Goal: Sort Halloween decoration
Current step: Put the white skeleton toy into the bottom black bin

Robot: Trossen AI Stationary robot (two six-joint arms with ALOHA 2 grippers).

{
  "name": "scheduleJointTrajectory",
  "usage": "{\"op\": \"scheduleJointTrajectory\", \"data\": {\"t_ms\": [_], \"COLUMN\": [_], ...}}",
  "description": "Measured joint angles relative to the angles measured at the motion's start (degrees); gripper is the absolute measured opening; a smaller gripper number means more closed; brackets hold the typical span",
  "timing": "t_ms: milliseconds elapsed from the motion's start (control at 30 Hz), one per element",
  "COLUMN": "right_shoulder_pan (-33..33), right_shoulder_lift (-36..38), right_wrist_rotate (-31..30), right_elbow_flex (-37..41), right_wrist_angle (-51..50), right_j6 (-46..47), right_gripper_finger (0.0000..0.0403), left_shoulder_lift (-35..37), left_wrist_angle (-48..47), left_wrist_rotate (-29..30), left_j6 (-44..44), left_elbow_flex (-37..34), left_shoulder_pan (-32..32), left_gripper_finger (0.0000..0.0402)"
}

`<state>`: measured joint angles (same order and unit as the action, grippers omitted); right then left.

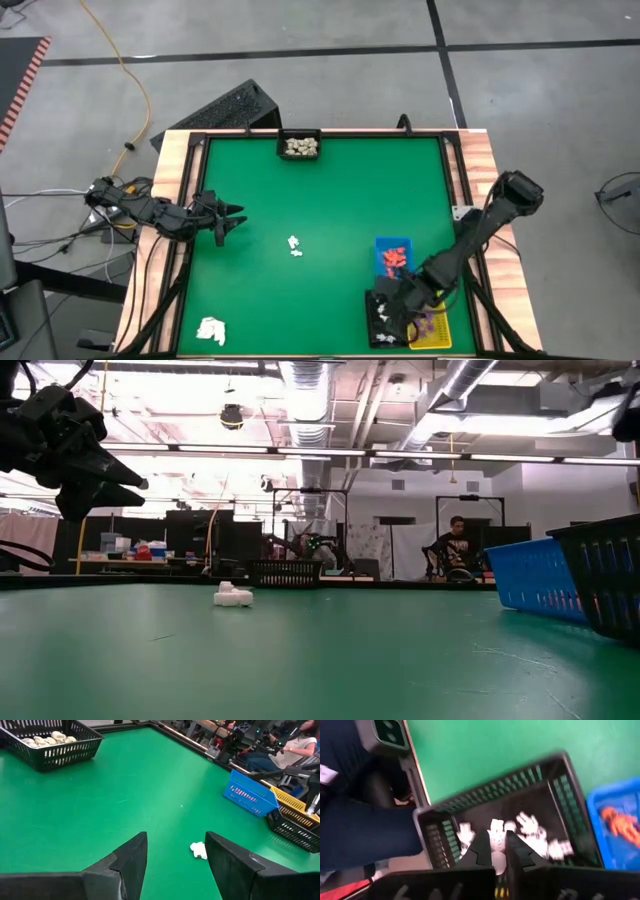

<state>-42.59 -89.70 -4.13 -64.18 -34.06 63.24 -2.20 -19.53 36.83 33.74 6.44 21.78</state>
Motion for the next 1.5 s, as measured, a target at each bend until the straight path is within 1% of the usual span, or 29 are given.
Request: {"op": "scheduleJointTrajectory", "data": {"t_ms": [167,367,533,633,700,833,967,1033,1233,1367,1500], "right_shoulder_pan": [-0.4,0.6,2.0,4.4,6.9,12.7,18.0,20.6,25.2,26.8,28.1], "right_shoulder_lift": [0.0,0.0,0.0,0.0,0.0,0.0,-1.5,-3.3,-12.5,-17.1,-21.1], "right_wrist_rotate": [-0.1,-0.1,1.0,-1.5,-5.5,-13.6,-17.7,-18.6,-17.8,-19.2,-20.1], "right_elbow_flex": [0.0,0.0,0.0,0.0,0.0,0.0,0.0,-0.1,0.0,0.0,-0.1], "right_wrist_angle": [-1.1,-2.1,-1.4,2.1,6.3,16.5,25.2,30.1,43.4,50.5,53.4], "right_j6": [3.0,2.9,1.0,-5.3,-11.4,-26.4,-40.4,-44.9,-52.7,-53.2,-52.8], "right_gripper_finger": [0.0065,0.0119,0.0150,0.0158,0.0159,0.0155,0.0149,0.0146,0.0144,0.0144,0.0144], "left_shoulder_lift": [0.0,0.0,0.0,0.0,0.0,0.0,0.0,0.0,0.0,0.0,0.0], "left_wrist_angle": [0.0,0.0,0.0,0.0,0.0,0.0,0.0,0.0,0.0,0.0,0.0], "left_wrist_rotate": [0.1,0.1,0.1,0.1,0.1,0.1,0.1,0.1,0.1,0.1,0.1], "left_j6": [0.0,0.0,0.0,0.0,0.0,0.0,0.0,0.0,0.0,0.0,0.0], "left_elbow_flex": [0.0,0.0,0.0,0.0,0.0,0.0,0.0,0.0,0.0,0.0,0.0], "left_shoulder_pan": [0.0,0.0,0.0,0.0,0.0,0.0,0.0,0.0,0.0,0.0,0.0], "left_gripper_finger": [0.0189,0.0189,0.0189,0.0189,0.0189,0.0189,0.0189,0.0189,0.0189,0.0189,0.0189]}}
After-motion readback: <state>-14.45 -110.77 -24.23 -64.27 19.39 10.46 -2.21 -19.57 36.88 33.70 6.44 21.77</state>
